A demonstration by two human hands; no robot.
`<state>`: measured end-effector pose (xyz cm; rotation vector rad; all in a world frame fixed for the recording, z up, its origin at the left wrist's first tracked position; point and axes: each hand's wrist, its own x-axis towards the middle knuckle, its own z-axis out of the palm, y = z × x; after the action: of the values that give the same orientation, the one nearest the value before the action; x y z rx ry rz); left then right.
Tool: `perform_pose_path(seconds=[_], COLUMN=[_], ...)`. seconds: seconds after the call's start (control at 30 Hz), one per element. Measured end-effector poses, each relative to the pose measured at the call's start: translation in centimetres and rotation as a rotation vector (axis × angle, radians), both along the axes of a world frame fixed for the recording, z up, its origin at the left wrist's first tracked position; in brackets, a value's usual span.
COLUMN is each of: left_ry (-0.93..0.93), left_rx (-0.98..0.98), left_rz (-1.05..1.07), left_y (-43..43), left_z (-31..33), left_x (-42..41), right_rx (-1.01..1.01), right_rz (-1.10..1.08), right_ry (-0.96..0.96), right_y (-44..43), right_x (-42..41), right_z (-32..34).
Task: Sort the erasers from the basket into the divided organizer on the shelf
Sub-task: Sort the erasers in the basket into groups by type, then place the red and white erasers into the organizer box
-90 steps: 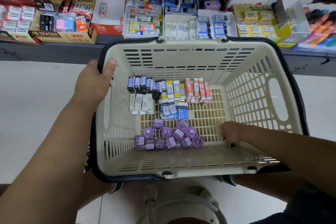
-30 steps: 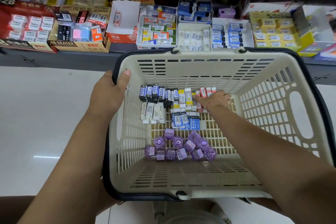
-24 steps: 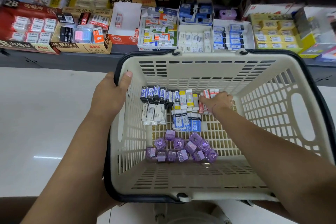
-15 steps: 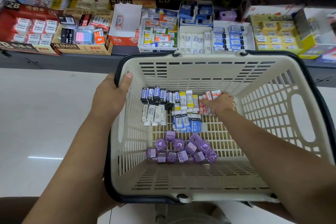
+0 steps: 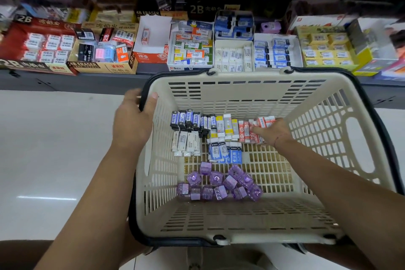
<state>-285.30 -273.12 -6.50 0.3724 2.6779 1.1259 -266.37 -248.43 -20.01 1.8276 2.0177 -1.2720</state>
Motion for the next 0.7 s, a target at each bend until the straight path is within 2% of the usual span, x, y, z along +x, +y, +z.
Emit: perform_pose_path(seconds=[0.07,0.1,0.13,0.17,0.2,0.3,0.33,0.37,0.43,0.5,0.6,0.7], left_ry=[0.223,0.274,0.233,0.099,-0.119,-1.091,-1.311,-1.43,-1.444,-1.352,-1.248,-1.205], left_rx=[0.177,0.274,0.356,0.404,0.413,0.464,0.517,0.577,0.663,0.707,0.646,0.638], left_rz=[0.093,0.118,0.112,0.089,0.068,0.131,0.125,0.073,-0.028,-0.055,-0.07,-0.067], left_y=[0.3,0.8,1.5,2.5,3.5,6.2,6.7,7.2,8.0,8.7,9.2,9.3], left_z=[0.9,1.3,1.7,2.2,2.5,3.7,4.4,5.0,6.6,8.6,11.1,13.0], left_x=[0.9,1.9,3.3,5.1,6.9,9.9,9.8,9.4,8.4,7.7,6.6,5.2], right_rx=[-0.003,-0.01,-0.027,-0.043,-0.063,-0.139,-0.146,-0.146,-0.12,-0.062,-0.02,-0.088], right_rz=[0.033,0.064,0.106,0.153,0.195,0.301,0.34,0.379,0.422,0.43,0.473,0.471], right_ry=[0.059,0.086,0.112,0.13,0.147,0.25,0.286,0.312,0.324,0.335,0.429,0.543], right_y=[-0.7,-1.2,-1.8,-2.5,-3.3,-5.3,-5.9,-6.3,-6.4,-6.3,-6.4,-6.0], right_x=[0.0,0.0,-0.1,-0.3,-0.6,-2.1,-2.7,-3.4,-4.3,-5.0,-5.8,-5.8], right_z=[2.3,3.6,5.0,6.6,8.4,13.8,15.6,17.2,19.8,22.1,25.0,27.1])
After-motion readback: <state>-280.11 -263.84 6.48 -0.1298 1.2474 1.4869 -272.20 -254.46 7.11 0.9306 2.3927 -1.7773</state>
